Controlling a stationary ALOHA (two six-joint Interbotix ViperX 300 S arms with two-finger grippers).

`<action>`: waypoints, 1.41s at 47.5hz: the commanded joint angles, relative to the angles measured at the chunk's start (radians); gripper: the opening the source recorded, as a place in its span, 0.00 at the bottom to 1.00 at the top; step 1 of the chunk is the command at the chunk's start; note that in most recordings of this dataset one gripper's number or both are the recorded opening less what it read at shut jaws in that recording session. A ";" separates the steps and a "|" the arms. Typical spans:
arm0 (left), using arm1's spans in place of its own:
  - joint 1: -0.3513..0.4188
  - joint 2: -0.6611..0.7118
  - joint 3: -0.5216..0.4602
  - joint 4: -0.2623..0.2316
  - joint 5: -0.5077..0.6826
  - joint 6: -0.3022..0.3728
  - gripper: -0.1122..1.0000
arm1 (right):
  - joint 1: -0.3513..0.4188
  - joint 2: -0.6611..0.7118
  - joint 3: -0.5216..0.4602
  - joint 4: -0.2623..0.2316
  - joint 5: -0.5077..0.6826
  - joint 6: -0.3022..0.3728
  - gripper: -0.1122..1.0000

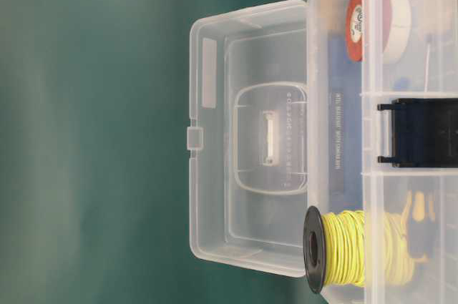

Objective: Pick the nipper from the toolbox among several items.
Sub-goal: 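Lower the right gripper onto the blue-handled pliers in the toolbox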

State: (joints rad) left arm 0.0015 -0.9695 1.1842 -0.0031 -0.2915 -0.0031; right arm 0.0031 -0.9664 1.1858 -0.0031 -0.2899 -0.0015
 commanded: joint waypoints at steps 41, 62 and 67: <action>0.000 0.021 -0.014 -0.032 -0.011 0.009 0.10 | -0.279 0.776 -0.699 -0.003 0.644 -0.014 0.73; -0.002 0.037 0.000 -0.034 -0.011 0.008 0.10 | -0.301 1.155 -0.876 -0.017 0.735 -0.017 0.69; -0.002 0.037 0.000 -0.032 -0.011 0.006 0.10 | -0.299 1.209 -0.882 -0.011 0.729 -0.015 0.69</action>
State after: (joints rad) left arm 0.0015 -0.9403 1.1934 -0.0353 -0.2930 0.0046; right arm -0.2945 0.2378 0.3283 -0.0215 0.4479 -0.0184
